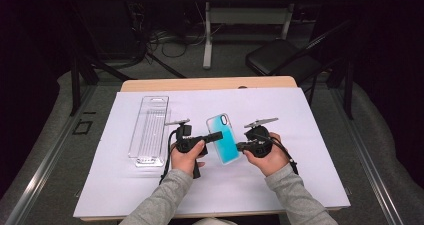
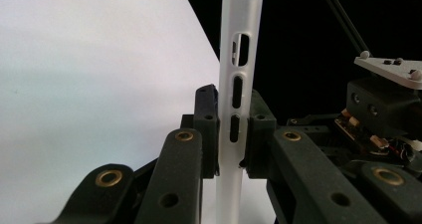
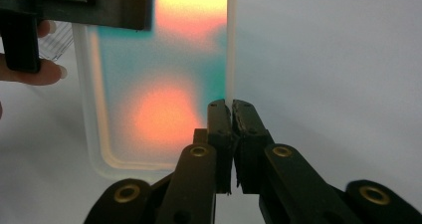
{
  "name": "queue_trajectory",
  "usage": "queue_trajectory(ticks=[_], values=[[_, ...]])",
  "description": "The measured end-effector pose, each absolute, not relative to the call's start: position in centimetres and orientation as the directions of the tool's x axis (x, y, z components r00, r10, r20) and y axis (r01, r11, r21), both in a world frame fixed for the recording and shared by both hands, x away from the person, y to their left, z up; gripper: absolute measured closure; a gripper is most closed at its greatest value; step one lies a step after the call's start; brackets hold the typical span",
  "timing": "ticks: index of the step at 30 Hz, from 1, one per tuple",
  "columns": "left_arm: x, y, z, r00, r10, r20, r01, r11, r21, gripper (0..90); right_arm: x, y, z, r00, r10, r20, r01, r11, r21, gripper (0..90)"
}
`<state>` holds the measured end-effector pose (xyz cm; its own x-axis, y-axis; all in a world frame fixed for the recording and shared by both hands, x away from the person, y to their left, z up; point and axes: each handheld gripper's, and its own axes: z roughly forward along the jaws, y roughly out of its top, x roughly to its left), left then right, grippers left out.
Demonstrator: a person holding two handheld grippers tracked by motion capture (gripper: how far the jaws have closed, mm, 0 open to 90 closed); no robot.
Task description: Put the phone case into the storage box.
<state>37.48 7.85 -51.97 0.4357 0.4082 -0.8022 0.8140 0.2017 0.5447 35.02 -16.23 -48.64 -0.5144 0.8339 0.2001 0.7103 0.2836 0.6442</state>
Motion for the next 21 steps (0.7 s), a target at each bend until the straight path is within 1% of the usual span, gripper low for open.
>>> queue_trajectory(ticks=[3, 9, 15, 21], values=[[37.49, 7.86, -51.96, 0.438, 0.407, -0.802, 0.814, 0.199, 0.546, 81.0, 34.99, -16.23, -48.59, -0.517, 0.831, 0.203, 0.709, 0.284, 0.645, 86.3], [37.54, 7.96, -52.06, 0.440, 0.413, -0.798, 0.813, 0.195, 0.549, 81.0, 34.93, -16.26, -48.43, -0.528, 0.820, 0.222, 0.703, 0.275, 0.656, 80.2], [37.52, 8.23, -52.20, 0.443, 0.413, -0.796, 0.810, 0.195, 0.552, 81.0, 34.84, -16.44, -48.16, -0.533, 0.815, 0.229, 0.699, 0.270, 0.662, 77.0], [37.39, 8.52, -51.91, 0.473, 0.411, -0.780, 0.796, 0.180, 0.578, 81.0, 34.81, -16.66, -47.95, -0.542, 0.807, 0.236, 0.690, 0.266, 0.673, 73.8]])
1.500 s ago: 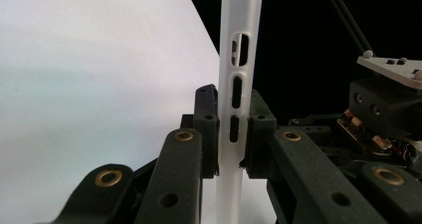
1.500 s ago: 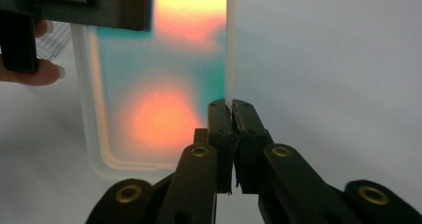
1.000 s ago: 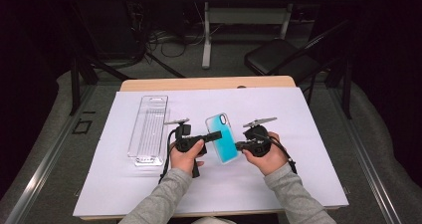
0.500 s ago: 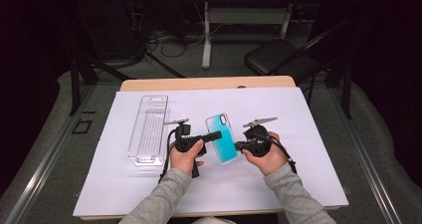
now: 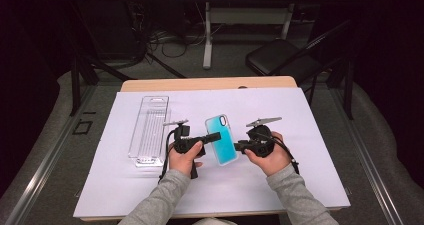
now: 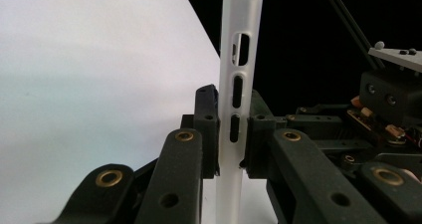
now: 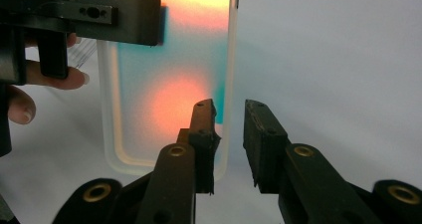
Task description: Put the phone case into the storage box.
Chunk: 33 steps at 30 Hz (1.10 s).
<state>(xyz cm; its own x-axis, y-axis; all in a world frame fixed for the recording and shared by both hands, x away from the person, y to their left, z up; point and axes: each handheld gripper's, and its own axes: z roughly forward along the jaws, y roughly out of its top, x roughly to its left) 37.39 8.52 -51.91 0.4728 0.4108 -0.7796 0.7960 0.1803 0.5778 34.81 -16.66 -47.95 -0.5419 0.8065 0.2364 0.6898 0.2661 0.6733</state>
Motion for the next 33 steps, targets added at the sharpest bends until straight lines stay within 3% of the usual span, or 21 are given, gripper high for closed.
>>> queue_trajectory(ticks=[15, 33], values=[[36.6, 9.9, -50.8, 0.551, 0.404, -0.730, 0.753, 0.136, 0.644, 81.0, 34.5, -17.1, -47.2, -0.613, 0.738, 0.281, 0.646, 0.264, 0.716, 66.9], [35.8, 11.2, -50.0, 0.628, 0.337, -0.701, 0.730, 0.055, 0.681, 81.0, 34.2, -17.4, -46.6, -0.708, 0.587, 0.393, 0.611, 0.229, 0.758, 66.1]])
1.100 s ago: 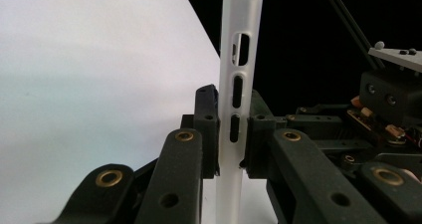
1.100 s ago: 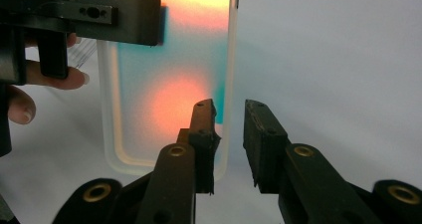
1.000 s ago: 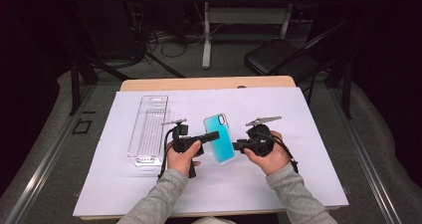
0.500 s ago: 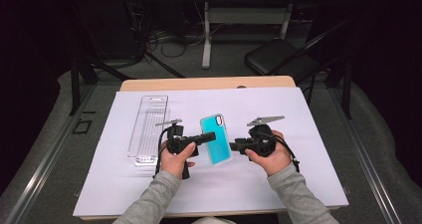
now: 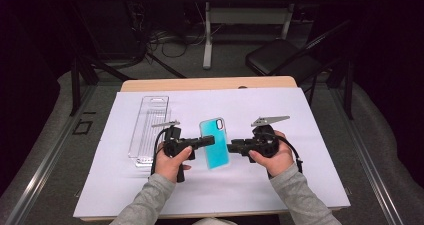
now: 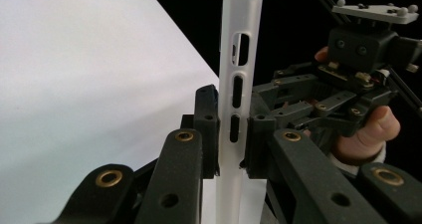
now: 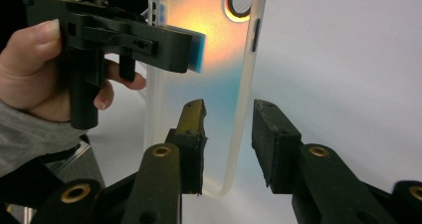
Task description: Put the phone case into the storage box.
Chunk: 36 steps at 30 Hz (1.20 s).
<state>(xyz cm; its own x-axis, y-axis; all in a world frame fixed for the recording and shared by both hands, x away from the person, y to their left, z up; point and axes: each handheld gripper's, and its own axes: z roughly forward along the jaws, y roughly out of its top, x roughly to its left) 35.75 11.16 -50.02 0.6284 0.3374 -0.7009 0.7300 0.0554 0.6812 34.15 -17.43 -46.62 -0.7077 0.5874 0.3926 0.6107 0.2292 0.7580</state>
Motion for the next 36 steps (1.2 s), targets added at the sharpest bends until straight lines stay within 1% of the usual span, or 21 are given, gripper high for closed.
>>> queue_trajectory(ticks=[9, 14, 21, 36], values=[[35.1, 11.9, -49.5, 0.664, 0.309, -0.681, 0.707, 0.035, 0.706, 81.0, 33.9, -17.2, -46.6, -0.742, 0.543, 0.393, 0.587, 0.242, 0.773, 66.0], [34.7, 12.3, -49.3, 0.686, 0.293, -0.666, 0.690, 0.029, 0.724, 81.0, 33.9, -17.2, -46.6, -0.759, 0.504, 0.412, 0.578, 0.233, 0.782, 65.0], [34.2, 12.9, -48.9, 0.712, 0.288, -0.641, 0.668, 0.006, 0.745, 81.0, 33.6, -17.0, -46.6, -0.772, 0.487, 0.409, 0.566, 0.233, 0.791, 65.0], [33.7, 13.0, -48.8, 0.729, 0.272, -0.628, 0.656, -0.015, 0.755, 81.0, 33.2, -16.4, -47.1, -0.790, 0.435, 0.432, 0.563, 0.238, 0.791, 64.0]])
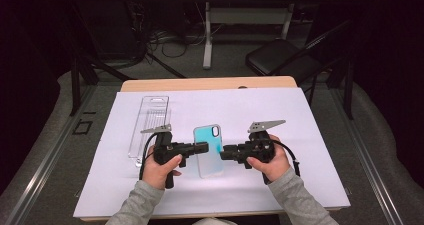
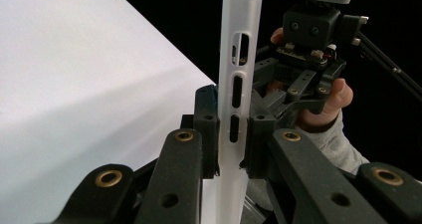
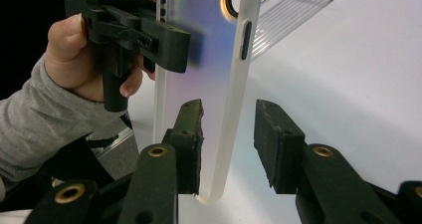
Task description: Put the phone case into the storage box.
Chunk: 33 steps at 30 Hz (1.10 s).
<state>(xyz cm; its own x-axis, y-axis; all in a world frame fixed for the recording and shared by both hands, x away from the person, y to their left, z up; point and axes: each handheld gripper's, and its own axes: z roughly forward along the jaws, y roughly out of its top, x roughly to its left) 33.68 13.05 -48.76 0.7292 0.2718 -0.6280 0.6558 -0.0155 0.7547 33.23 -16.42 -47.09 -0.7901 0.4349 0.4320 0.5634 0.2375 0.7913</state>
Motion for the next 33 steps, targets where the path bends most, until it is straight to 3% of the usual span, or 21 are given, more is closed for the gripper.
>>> queue_trajectory(ticks=[33], values=[[33.06, 12.09, -48.67, 0.740, 0.222, -0.634, 0.657, -0.041, 0.753, 81.0, 33.36, -16.04, -47.63, -0.786, 0.353, 0.508, 0.605, 0.266, 0.750, 74.8]])
